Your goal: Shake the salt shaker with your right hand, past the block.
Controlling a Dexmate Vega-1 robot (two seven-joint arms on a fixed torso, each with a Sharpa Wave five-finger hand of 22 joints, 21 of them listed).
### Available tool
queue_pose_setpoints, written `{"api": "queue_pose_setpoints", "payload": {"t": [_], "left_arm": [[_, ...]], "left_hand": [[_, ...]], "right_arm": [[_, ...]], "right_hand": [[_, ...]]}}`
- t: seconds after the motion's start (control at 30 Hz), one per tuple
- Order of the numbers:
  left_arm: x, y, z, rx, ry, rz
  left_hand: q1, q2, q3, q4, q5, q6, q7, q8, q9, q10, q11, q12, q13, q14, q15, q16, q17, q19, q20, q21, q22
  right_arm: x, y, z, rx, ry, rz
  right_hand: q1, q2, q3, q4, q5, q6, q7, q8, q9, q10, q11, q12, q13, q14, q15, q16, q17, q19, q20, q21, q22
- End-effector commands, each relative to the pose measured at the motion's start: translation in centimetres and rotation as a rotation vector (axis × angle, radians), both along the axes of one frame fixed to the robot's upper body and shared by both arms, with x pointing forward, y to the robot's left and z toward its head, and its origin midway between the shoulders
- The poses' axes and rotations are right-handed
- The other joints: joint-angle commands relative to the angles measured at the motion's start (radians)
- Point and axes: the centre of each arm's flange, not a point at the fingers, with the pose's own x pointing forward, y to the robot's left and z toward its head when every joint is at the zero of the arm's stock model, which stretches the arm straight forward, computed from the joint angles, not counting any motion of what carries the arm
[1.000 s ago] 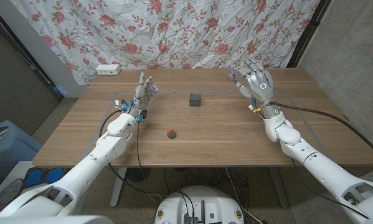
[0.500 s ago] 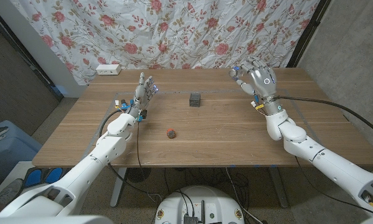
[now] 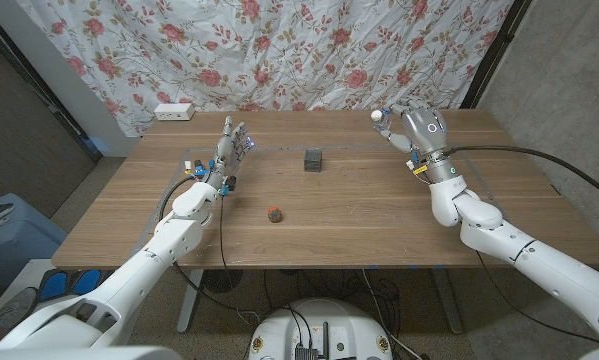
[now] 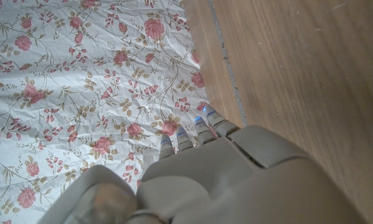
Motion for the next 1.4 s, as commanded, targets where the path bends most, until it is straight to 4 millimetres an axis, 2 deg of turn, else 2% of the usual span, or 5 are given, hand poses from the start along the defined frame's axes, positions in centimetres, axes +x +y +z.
{"api": "queue_pose_setpoints", "payload": {"t": [0.03, 0.4, 0.83, 1.4], "left_arm": [[0.0, 0.0, 0.0, 0.000, 0.000, 0.000], [0.0, 0.0, 0.0, 0.000, 0.000, 0.000], [0.0, 0.0, 0.0, 0.000, 0.000, 0.000], [0.0, 0.0, 0.0, 0.000, 0.000, 0.000]], "left_hand": [[0.000, 0.101, 0.000, 0.007, 0.004, 0.002, -0.009, 0.004, 0.006, 0.000, -0.010, 0.004, 0.004, 0.001, -0.105, 0.005, 0.006, 0.005, -0.024, 0.004, 0.005], [0.000, 0.101, 0.000, 0.008, 0.004, 0.002, -0.008, 0.004, 0.006, -0.001, -0.010, 0.004, 0.004, 0.001, -0.106, 0.005, 0.006, 0.005, -0.024, 0.005, 0.005], [0.000, 0.101, 0.000, 0.008, 0.004, 0.003, -0.007, 0.004, 0.006, -0.001, -0.010, 0.004, 0.004, 0.001, -0.106, 0.005, 0.006, 0.005, -0.024, 0.005, 0.005], [0.000, 0.101, 0.000, 0.008, 0.004, 0.002, -0.009, 0.004, 0.006, -0.001, -0.009, 0.004, 0.004, 0.002, -0.106, 0.005, 0.006, 0.005, -0.024, 0.004, 0.005]], "right_arm": [[0.0, -0.2, 0.6, 0.064, 0.127, 0.073], [0.3, -0.4, 1.2, 0.119, 0.246, 0.119], [1.0, -0.4, 0.6, 0.139, 0.381, 0.123], [2.2, -0.1, -1.9, 0.174, 0.457, 0.107]], "right_hand": [[-0.015, 0.003, 0.003, 0.007, 0.004, 0.028, -0.008, -0.002, 0.001, 0.008, 0.001, -0.003, 0.004, 0.003, -0.132, -0.001, 0.006, 0.008, -0.003, 0.002, 0.001], [-0.038, 0.000, -0.004, 0.010, 0.004, 0.038, -0.007, -0.005, -0.006, 0.018, 0.002, 0.001, 0.004, 0.001, -0.132, 0.000, 0.009, 0.005, 0.005, 0.000, 0.001], [-0.073, -0.004, -0.016, 0.015, 0.002, 0.049, 0.001, -0.010, -0.015, 0.023, 0.003, 0.001, 0.004, 0.000, -0.132, 0.003, 0.015, -0.002, 0.017, -0.003, 0.001], [-0.080, 0.001, -0.016, 0.006, 0.002, 0.058, 0.008, -0.020, -0.030, 0.030, 0.003, 0.002, 0.004, 0.006, -0.141, 0.012, 0.023, -0.002, 0.018, -0.003, 0.002]]}}
